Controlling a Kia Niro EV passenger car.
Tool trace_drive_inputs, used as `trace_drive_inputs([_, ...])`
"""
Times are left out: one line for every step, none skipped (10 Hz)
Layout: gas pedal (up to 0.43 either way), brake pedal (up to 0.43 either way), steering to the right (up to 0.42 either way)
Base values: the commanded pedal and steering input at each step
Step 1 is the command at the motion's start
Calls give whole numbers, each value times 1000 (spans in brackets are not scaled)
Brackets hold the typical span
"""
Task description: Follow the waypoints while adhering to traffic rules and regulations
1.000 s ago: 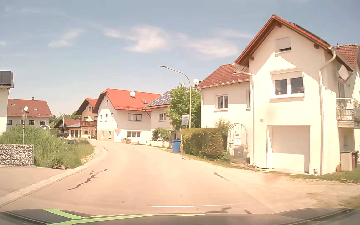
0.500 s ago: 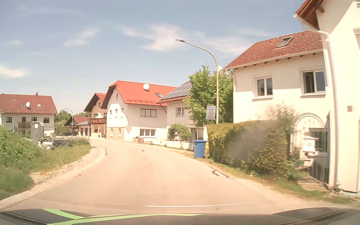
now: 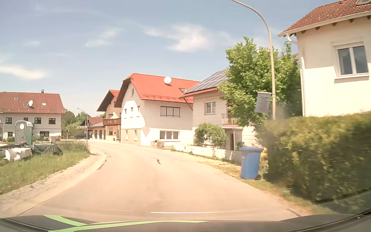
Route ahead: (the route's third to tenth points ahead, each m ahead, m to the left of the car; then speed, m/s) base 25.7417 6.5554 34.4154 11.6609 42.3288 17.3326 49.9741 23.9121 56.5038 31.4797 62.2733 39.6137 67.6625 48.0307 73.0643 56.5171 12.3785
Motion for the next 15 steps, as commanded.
trace_drive_inputs([39, 0, -62])
trace_drive_inputs([47, 0, -63])
trace_drive_inputs([47, 0, -64])
trace_drive_inputs([47, 0, -66])
trace_drive_inputs([47, 0, -69])
trace_drive_inputs([47, 0, -74])
trace_drive_inputs([47, 0, -76])
trace_drive_inputs([47, 0, -78])
trace_drive_inputs([47, 0, -79])
trace_drive_inputs([59, 0, -81])
trace_drive_inputs([59, 0, -83])
trace_drive_inputs([59, 0, -83])
trace_drive_inputs([59, 0, -83])
trace_drive_inputs([59, 0, -83])
trace_drive_inputs([59, 0, -82])
